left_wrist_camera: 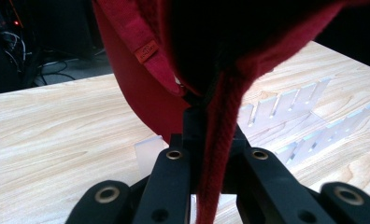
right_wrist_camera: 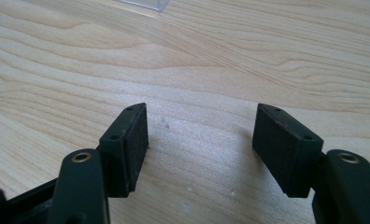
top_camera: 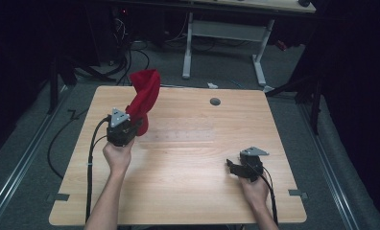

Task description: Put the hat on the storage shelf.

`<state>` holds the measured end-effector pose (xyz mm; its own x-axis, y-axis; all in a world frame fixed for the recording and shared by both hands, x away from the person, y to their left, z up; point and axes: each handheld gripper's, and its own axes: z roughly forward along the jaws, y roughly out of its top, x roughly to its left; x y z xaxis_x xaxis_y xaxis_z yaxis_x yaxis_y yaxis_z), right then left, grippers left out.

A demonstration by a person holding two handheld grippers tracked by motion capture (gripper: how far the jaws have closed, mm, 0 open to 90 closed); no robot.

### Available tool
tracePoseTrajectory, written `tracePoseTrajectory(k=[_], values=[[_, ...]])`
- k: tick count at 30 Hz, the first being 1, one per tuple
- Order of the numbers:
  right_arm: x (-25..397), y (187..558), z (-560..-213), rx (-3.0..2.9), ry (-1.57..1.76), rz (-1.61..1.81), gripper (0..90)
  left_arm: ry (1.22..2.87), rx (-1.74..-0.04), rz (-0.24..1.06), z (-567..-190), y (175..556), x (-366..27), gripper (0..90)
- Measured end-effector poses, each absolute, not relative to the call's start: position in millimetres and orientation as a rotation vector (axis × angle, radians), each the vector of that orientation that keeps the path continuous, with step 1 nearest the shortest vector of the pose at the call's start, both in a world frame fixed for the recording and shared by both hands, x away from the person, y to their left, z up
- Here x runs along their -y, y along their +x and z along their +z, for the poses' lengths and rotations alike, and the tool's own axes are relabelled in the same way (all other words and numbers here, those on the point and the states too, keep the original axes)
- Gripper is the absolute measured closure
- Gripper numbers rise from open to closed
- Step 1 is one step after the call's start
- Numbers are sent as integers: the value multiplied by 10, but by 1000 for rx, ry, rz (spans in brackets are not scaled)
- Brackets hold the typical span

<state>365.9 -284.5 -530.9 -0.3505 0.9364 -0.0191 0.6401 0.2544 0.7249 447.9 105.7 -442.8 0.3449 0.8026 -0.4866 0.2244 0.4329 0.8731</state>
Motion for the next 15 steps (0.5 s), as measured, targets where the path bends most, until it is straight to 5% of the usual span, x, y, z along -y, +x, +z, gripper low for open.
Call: tracePoseTrajectory(k=[15], values=[[2845,3658,-5309,-2082,1430,878,362,1085,-1218,482,-4638,4469,-1050,848]])
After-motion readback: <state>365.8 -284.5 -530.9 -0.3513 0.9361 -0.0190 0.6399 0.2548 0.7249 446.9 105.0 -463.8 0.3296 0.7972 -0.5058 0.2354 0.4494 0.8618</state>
